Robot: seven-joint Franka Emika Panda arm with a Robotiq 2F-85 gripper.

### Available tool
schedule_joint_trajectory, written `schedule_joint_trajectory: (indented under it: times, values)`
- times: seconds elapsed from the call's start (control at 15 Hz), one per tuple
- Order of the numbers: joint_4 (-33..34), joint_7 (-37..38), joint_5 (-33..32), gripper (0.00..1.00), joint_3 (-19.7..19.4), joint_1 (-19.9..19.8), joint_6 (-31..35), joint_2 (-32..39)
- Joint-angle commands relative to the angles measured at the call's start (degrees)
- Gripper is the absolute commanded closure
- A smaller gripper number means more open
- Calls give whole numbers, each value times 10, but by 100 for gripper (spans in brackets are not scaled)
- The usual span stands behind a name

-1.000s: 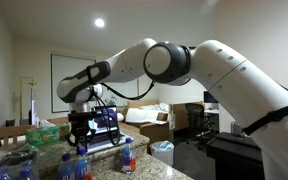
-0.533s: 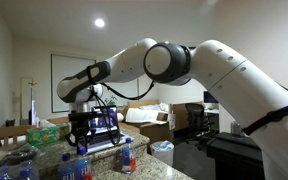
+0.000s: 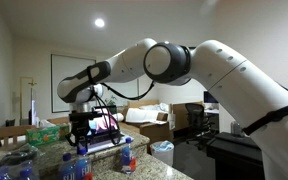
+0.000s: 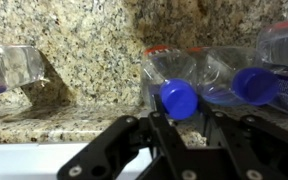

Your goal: Move the bottles to the left side of the counter

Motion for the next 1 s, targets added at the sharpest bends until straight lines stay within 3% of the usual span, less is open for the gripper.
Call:
schedule_joint_trajectory:
  times: [0.0,0.93]
  values:
    - [-3,-19,15,86,6,-12,2,1]
    - [-28,-3,21,86,5,-10,37,-9]
